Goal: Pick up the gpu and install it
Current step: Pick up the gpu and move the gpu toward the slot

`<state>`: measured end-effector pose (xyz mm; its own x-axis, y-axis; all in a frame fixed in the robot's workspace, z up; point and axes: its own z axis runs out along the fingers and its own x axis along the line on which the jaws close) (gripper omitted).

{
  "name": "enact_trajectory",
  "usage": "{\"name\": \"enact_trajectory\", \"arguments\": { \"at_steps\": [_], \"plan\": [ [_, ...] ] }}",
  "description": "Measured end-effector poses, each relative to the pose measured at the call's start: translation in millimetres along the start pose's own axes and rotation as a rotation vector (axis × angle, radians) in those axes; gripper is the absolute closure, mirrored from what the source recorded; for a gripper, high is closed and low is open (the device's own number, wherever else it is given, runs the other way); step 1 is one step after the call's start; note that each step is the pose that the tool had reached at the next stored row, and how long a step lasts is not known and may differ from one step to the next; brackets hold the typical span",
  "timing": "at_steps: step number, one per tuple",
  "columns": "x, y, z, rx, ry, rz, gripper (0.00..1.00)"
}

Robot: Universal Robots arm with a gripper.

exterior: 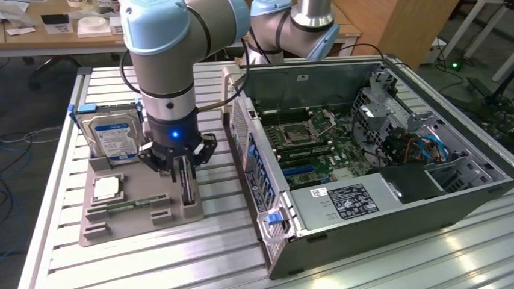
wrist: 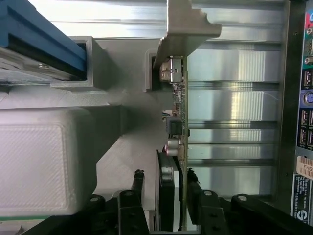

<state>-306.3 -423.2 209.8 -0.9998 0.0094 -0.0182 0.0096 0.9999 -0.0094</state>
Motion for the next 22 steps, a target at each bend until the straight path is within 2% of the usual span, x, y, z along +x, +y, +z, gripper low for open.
{"name": "enact_trajectory", "arguments": {
  "at_steps": [1,2,10,11,22],
  "plan": [
    [-0.6,0.0,0.0,0.0001,0.0001,0.000,0.51],
    [-1.3,0.0,0.0,0.0001,0.0000,0.000,0.58],
    [-1.9,0.0,0.2,0.0001,0.0000,0.000,0.59],
    [-1.9,0.0,0.3,0.0001,0.0000,0.000,0.66],
    [-1.8,0.0,0.6,0.0002,0.0001,0.000,0.72]
  ]
}}
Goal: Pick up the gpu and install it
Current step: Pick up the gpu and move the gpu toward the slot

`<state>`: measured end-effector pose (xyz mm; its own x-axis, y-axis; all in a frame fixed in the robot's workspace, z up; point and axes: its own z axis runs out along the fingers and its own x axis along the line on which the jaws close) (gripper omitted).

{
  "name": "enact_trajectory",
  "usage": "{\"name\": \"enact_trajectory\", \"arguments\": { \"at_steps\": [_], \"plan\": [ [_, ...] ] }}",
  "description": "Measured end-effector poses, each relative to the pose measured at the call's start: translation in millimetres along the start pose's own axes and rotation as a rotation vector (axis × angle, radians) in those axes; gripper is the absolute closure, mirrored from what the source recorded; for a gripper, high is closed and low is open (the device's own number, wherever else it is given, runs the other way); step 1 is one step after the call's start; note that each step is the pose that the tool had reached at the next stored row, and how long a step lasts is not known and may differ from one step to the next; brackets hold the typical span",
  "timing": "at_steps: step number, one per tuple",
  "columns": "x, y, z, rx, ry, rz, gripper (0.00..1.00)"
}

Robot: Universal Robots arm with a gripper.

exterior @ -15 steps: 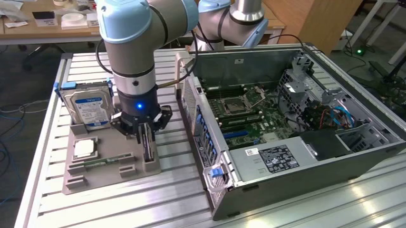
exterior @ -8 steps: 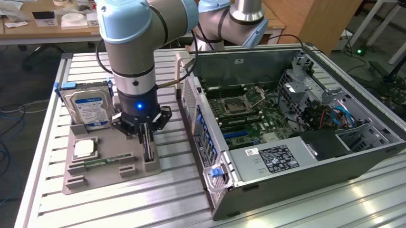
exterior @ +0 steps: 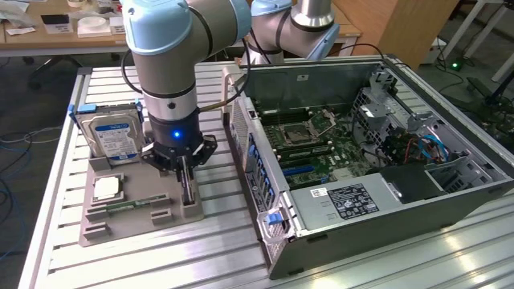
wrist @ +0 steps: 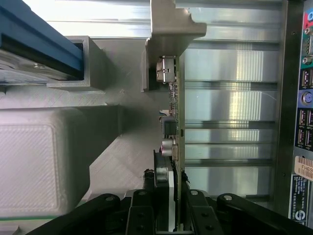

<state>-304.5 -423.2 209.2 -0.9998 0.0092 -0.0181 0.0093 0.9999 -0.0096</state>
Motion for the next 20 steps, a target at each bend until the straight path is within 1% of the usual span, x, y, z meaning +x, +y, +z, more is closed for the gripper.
{"name": "enact_trajectory", "arguments": {
  "at_steps": [9,10,11,12,15,20],
  "plan": [
    [0.0,0.0,0.2,-0.0001,-0.0001,0.000,0.72],
    [0.0,0.0,0.1,-0.0003,-0.0002,0.000,0.72],
    [0.0,0.1,-0.3,-0.0018,-0.0006,0.000,0.72],
    [0.0,0.1,-2.1,-0.0039,-0.0007,0.000,0.72],
    [-0.2,-0.1,-11.7,-0.0088,-0.0001,0.000,0.72],
    [-0.6,-0.3,-33.2,-0.0124,0.0001,0.000,0.72]
  ]
}}
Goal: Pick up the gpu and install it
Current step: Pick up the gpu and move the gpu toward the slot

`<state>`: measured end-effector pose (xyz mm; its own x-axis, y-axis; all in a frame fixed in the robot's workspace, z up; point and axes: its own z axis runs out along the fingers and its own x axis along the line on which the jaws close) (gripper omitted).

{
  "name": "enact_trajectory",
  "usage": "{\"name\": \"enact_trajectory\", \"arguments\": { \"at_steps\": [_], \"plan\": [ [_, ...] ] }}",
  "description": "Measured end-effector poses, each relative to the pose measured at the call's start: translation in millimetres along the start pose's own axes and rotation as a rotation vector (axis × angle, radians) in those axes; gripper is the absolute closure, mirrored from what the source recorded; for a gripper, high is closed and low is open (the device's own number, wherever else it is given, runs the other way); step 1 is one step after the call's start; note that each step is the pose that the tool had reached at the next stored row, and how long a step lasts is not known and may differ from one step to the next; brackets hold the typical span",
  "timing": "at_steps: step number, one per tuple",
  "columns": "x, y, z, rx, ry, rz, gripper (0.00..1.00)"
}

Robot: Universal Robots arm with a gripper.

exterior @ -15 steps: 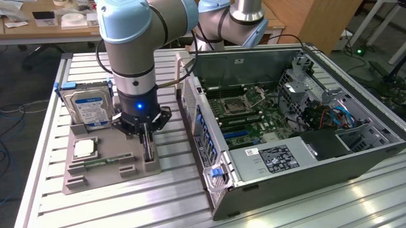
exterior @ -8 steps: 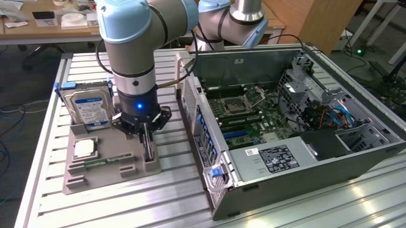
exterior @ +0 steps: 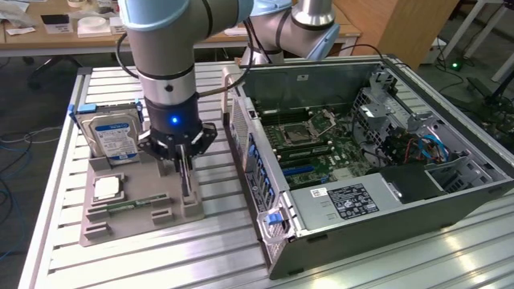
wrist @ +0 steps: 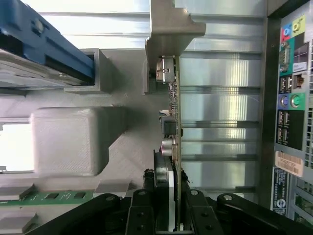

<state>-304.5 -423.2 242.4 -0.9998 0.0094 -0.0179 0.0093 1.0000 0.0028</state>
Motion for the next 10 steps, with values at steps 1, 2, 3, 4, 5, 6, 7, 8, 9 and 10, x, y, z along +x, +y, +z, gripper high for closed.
{"name": "enact_trajectory", "arguments": {
  "at_steps": [1,2,3,4,5,6,7,8,9,10],
  "plan": [
    [-0.1,0.0,-4.5,-0.0003,0.0000,0.000,0.72],
    [-0.2,0.0,-9.0,-0.0004,0.0000,0.000,0.72],
    [-0.3,0.1,-13.5,-0.0007,0.0000,0.000,0.72],
    [-0.3,0.1,-18.0,-0.0009,0.0001,0.000,0.72],
    [-0.4,0.1,-22.5,-0.0011,0.0000,0.000,0.72],
    [-0.5,0.1,-27.4,-0.0012,0.0000,0.000,0.72],
    [-0.6,0.1,-31.9,-0.0013,0.0000,0.000,0.72],
    [-0.6,0.1,-36.4,-0.0013,0.0001,0.000,0.72],
    [-0.7,0.1,-40.9,-0.0013,0.0001,0.000,0.72],
    [-0.8,0.1,-45.4,-0.0014,0.0000,0.000,0.72]
  ]
}}
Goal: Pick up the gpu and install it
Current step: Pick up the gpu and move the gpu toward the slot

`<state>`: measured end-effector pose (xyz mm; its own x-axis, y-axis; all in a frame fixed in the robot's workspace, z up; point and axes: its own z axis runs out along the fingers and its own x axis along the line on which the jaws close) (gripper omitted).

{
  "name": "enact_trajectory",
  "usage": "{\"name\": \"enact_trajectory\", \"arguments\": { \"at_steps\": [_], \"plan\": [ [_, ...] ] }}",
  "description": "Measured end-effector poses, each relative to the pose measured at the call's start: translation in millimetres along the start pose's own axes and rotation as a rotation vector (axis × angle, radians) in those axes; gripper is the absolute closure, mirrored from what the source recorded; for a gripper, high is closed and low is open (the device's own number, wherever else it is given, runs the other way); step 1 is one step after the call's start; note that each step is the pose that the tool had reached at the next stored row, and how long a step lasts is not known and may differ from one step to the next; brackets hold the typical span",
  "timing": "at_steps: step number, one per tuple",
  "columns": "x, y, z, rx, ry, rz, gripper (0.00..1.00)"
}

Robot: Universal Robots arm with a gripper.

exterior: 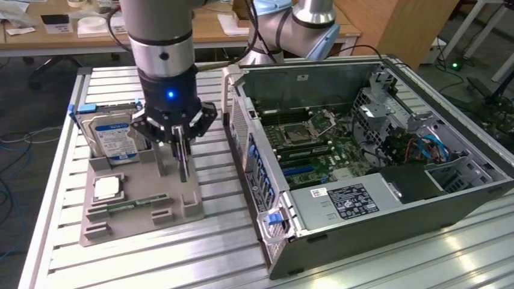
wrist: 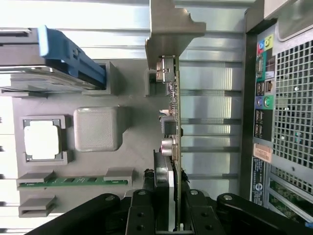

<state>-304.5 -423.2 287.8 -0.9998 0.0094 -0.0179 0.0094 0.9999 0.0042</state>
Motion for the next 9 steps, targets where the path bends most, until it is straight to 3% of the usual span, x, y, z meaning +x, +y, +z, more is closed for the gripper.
{"name": "enact_trajectory", "arguments": {
  "at_steps": [9],
  "plan": [
    [-0.7,0.2,-40.9,-0.0001,0.0000,0.000,0.72]
  ]
}}
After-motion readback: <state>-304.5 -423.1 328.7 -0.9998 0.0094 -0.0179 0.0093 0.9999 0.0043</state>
